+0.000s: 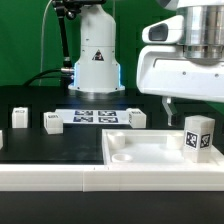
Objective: Assemble one leg
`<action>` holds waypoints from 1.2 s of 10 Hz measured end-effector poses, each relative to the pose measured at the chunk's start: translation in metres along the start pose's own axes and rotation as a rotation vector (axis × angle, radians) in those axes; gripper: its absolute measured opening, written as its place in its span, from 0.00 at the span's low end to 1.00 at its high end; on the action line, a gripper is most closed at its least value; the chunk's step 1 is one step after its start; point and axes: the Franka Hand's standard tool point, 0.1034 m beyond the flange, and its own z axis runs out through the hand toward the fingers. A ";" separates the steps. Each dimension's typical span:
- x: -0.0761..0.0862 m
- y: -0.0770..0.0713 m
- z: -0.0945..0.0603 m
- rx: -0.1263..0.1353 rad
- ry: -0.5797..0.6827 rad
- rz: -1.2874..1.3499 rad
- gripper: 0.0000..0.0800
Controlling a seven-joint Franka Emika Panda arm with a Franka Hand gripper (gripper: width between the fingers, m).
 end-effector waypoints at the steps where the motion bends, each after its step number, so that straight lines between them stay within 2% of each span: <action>1: 0.000 0.000 0.000 0.000 0.000 -0.118 0.81; 8: 0.001 -0.001 0.001 0.000 0.012 -0.734 0.81; 11: 0.001 0.001 0.003 -0.014 0.015 -0.826 0.81; 12: 0.002 0.001 0.003 -0.014 0.015 -0.824 0.78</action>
Offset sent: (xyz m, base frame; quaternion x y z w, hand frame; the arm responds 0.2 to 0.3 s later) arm -0.0034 0.0136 0.0050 0.0115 0.0112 -0.1930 0.9811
